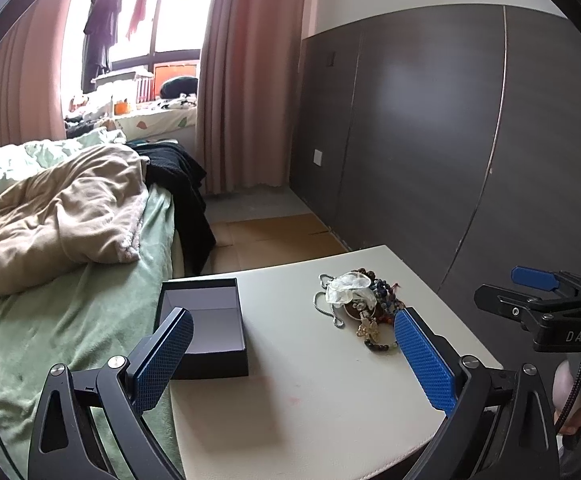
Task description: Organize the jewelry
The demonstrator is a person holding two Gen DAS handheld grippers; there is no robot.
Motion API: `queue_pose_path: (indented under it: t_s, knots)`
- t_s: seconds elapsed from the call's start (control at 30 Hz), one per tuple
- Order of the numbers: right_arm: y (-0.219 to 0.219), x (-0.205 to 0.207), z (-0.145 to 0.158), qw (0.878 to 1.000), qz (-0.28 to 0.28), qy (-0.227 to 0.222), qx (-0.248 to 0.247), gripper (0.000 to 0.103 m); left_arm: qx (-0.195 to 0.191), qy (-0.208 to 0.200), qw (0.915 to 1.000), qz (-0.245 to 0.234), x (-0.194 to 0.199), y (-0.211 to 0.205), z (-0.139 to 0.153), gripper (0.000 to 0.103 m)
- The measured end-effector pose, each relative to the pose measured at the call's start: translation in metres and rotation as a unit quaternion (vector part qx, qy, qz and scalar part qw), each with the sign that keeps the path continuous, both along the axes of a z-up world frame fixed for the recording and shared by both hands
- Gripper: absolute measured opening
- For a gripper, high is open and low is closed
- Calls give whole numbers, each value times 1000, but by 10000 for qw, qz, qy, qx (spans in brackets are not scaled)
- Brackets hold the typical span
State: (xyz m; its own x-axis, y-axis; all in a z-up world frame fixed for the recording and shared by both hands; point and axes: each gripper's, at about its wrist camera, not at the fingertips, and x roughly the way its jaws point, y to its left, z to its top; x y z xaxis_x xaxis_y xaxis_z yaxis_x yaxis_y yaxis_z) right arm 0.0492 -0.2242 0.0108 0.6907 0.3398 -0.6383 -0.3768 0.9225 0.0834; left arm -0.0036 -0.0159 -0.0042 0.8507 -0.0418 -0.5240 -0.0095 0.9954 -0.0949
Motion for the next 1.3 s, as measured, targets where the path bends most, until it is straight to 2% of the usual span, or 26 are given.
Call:
queue_pose_path:
  t_s: [1.3]
  knots:
    - [3, 3, -2, 9999, -25, 58, -123, 103, 30, -34, 10000, -87, 0, -3, -1, 101]
